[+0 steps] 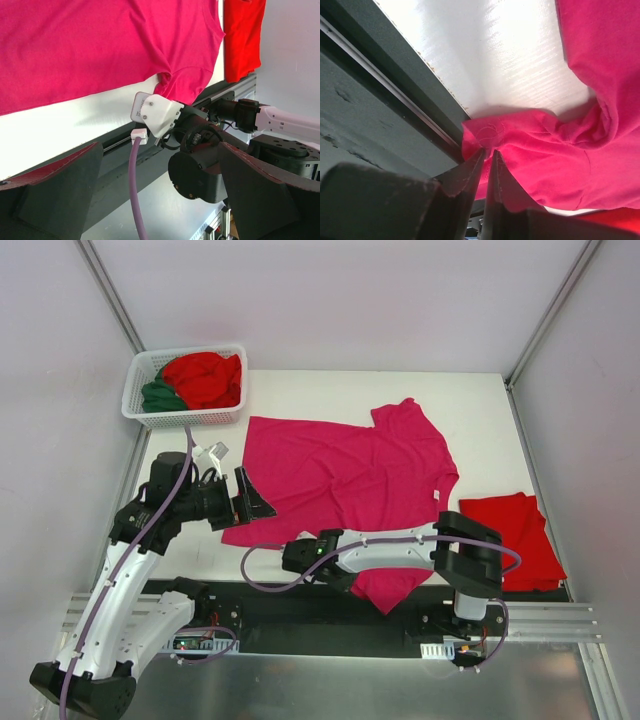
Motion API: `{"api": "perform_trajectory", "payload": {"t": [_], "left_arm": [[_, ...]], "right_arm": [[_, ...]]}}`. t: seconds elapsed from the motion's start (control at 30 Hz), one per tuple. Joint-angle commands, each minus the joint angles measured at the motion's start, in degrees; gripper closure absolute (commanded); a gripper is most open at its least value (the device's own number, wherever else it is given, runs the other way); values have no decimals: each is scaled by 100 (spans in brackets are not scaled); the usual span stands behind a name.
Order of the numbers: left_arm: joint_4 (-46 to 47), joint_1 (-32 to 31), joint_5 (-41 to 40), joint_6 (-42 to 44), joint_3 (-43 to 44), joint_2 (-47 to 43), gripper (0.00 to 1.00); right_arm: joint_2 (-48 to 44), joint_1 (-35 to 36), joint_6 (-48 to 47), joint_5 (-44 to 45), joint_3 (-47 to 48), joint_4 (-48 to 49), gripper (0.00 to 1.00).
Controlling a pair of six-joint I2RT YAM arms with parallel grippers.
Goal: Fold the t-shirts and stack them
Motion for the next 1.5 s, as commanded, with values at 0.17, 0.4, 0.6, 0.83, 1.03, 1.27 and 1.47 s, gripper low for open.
{"api": "perform_trajectory", "payload": {"t": [0.17, 0.4, 0.6, 0.83, 1.03, 1.27, 1.47], "left_arm": [[29, -16, 78, -69, -46, -121, 1], [38, -16, 61, -96, -73, -156, 1], [38, -16, 43, -122, -90, -227, 1], [47, -16, 17, -122, -81, -191, 0], [47, -16, -193, 255, 383, 562, 1], [29, -7, -589, 1055, 2044, 2862, 1], [-24, 20, -625, 1407, 3573, 5077, 1]], "right_arm": [[-173, 92, 56, 126, 375, -339, 99], [-59, 127, -32, -50, 525, -304, 99], [91, 136, -129, -331, 604, -296, 97], [-347, 136, -129, -201, 498, -208, 37], [-989, -452, -120, 12, 533, -409, 33], [-1596, -1814, -190, -251, 543, -621, 30], [-1658, -2826, -278, -1271, 683, -534, 29]]}}
